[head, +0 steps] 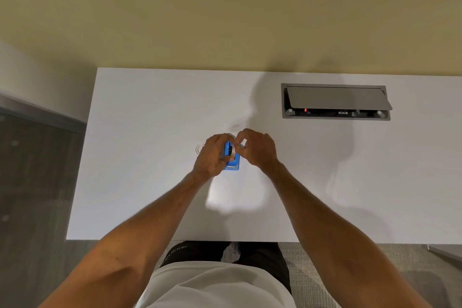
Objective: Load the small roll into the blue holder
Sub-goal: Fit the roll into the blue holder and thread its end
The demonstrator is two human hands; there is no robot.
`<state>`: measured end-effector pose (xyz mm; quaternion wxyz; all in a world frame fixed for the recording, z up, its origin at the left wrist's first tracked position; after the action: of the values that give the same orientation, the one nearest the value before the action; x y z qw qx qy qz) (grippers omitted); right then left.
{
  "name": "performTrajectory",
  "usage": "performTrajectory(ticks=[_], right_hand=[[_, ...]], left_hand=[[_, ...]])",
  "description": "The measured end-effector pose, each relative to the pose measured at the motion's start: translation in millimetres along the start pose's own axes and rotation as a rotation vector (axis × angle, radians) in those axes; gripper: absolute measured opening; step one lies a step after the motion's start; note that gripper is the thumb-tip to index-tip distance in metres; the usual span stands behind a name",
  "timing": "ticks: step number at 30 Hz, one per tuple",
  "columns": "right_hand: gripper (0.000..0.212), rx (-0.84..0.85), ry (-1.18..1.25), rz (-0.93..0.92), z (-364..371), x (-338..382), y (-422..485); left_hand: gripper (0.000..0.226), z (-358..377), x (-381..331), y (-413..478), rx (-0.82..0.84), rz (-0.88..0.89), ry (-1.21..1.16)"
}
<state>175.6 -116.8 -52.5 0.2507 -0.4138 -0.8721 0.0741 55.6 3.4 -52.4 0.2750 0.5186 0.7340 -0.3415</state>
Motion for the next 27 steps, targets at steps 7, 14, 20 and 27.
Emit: performTrajectory(ticks=[7, 14, 20, 27], right_hand=[[0.031, 0.010, -0.006, -0.033, -2.6, -0.2, 0.2], [0.036, 0.019, -0.051, -0.064, -3.7, -0.3, 6.1], [0.035, 0.022, -0.068, -0.090, -4.6, -1.5, 9.1], [0.036, 0.009, -0.142, -0.160, -3.7, 0.6, 8.5]], left_hand=[[0.041, -0.9, 0.5, 0.3, 0.004, -0.044, 0.020], [0.043, -0.6, 2.0, 0.5, 0.019, -0.041, 0.031], [0.047, -1.4, 2.9, 0.6, 0.023, -0.048, 0.040], [0.049, -1.1, 2.9, -0.8, 0.021, -0.041, 0.025]])
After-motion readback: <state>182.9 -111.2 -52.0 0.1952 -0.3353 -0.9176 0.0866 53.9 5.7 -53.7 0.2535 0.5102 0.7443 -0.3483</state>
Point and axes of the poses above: each hand's wrist, its own y-axis towards the middle knuckle, its own z-axis out of the palm, x = y × z, the point moved 2 cm from there along y, towards the middle knuckle, and after that the axes turned 7 degrees about z, right-handed, at the moved point
